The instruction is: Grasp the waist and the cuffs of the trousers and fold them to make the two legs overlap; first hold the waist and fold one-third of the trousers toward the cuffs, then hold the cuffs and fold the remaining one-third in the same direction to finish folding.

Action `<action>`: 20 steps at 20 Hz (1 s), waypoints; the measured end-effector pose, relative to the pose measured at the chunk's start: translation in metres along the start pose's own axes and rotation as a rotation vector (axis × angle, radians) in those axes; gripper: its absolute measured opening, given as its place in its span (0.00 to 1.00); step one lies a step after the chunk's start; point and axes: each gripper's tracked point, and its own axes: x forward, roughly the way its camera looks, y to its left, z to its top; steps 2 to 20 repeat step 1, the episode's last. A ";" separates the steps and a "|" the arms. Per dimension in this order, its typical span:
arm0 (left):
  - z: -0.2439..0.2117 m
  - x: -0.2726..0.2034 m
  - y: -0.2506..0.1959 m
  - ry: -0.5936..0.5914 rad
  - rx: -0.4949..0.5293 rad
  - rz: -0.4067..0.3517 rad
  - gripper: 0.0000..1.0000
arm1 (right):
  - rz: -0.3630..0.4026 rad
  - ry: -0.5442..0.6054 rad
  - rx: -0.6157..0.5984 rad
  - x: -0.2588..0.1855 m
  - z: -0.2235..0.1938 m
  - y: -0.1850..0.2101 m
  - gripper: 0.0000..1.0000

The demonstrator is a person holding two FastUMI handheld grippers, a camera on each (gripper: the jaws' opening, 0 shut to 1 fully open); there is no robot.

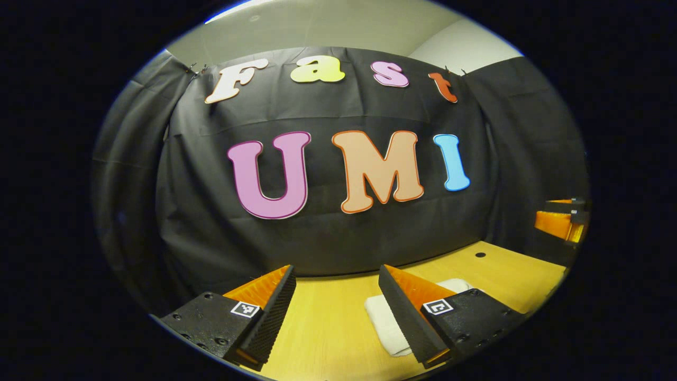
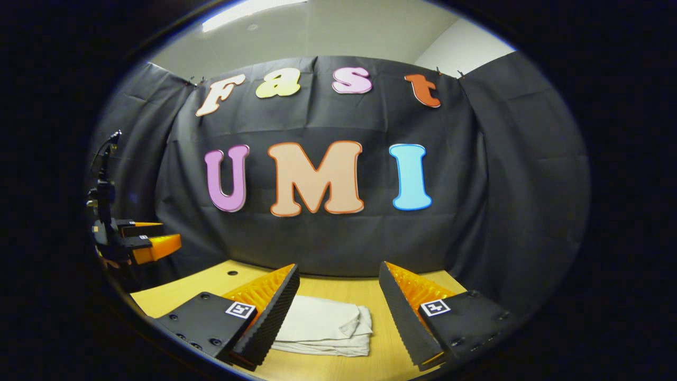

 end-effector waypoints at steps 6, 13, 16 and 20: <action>0.004 -0.005 -0.001 -0.003 -0.011 0.027 1.00 | 0.012 -0.010 -0.017 -0.003 0.004 -0.006 0.96; 0.004 -0.005 -0.001 -0.003 -0.011 0.027 1.00 | 0.012 -0.010 -0.017 -0.003 0.004 -0.006 0.96; 0.004 -0.005 -0.001 -0.003 -0.011 0.027 1.00 | 0.012 -0.010 -0.017 -0.003 0.004 -0.006 0.96; 0.004 -0.005 -0.001 -0.003 -0.011 0.027 1.00 | 0.012 -0.010 -0.017 -0.003 0.004 -0.006 0.96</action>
